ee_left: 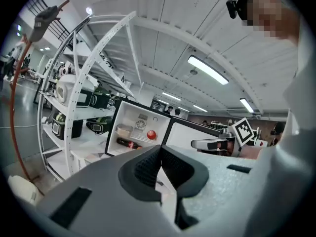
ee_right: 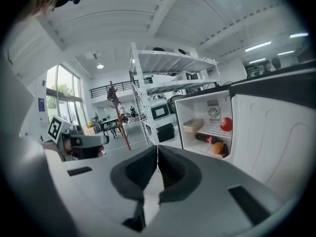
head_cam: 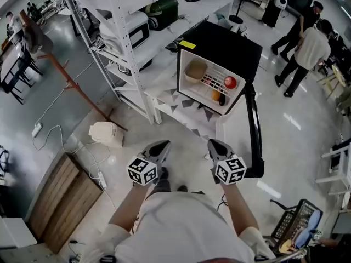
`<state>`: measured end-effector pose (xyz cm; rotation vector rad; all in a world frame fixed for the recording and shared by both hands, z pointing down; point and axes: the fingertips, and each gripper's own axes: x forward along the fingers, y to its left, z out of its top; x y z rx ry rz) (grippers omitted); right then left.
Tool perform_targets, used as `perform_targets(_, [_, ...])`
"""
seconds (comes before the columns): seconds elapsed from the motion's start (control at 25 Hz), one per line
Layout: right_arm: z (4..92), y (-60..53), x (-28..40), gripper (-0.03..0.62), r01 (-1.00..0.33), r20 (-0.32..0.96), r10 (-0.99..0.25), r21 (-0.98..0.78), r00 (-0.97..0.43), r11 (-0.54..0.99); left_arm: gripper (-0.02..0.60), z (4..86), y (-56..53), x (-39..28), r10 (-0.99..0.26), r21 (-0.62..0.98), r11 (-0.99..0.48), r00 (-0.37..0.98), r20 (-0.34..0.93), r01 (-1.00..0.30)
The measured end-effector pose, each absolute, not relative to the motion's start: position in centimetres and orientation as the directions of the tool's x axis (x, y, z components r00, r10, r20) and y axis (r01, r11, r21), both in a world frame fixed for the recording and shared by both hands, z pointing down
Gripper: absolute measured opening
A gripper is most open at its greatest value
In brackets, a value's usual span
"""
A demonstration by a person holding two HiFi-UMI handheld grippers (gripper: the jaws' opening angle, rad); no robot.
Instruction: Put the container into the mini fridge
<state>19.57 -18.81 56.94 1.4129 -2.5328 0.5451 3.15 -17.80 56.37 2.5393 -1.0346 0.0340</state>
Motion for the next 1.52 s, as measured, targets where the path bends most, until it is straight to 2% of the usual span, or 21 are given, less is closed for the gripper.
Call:
perform_targets(0.44, [55.3,-16.3,18.5,0.011,-0.844,0.286,-0.795,-0.145,-0.535,0.517,0.005,54.9,-14.6,1.2,-0.716,0.262,-0.63,0.678,0.168,-0.731])
perform_targets(0.84, [52.8,-15.0,17.6,0.008,-0.886,0.248,-0.852,-0.1,-0.462,0.452,0.005,52.1,-14.4,-0.7,-0.689,0.25,-0.678,0.716,0.115,-0.692])
perform_targets(1.52, [52.5,-13.4,16.3,0.006,-0.912,0.216,-0.886,-0.107,-0.41,0.396,0.005,52.2,-14.2,-1.7,-0.654,0.262,-0.709,0.75,0.102,-0.654])
